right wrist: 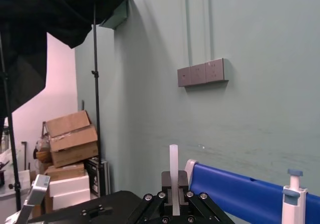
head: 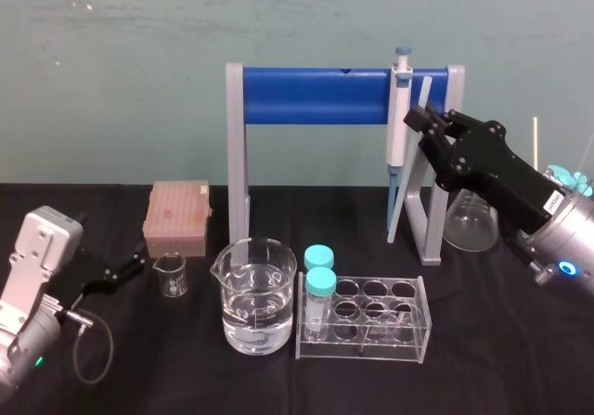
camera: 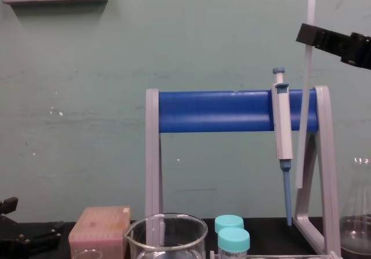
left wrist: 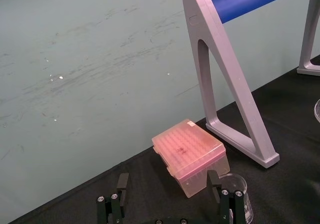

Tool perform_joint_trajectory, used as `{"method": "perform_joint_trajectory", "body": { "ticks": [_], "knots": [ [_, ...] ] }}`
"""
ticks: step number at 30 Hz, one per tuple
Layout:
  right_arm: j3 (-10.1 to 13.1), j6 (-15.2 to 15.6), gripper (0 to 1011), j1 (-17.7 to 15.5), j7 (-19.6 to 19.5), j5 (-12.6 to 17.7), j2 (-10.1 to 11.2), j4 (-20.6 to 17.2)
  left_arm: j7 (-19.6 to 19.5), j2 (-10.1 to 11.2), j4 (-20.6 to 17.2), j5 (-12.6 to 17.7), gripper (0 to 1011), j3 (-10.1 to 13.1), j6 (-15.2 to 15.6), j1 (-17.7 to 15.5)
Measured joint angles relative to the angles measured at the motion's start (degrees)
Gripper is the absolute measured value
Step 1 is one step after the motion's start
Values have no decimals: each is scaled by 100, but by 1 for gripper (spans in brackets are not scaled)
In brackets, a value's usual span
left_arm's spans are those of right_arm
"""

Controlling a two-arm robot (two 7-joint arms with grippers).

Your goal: Pick up the stirring rod with one hand, then place it down.

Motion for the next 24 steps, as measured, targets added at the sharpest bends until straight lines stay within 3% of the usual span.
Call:
{"method": "perform_joint_trajectory", "body": {
  "ticks": [9,24],
  "knots": [
    [-55,5,66,29,268,194,124,85,0,0,0,0,1000,0,0,0],
    [-135,-37,66,15,337,273,246,66,0,0,0,0,1000,0,0,0]
  ]
}}
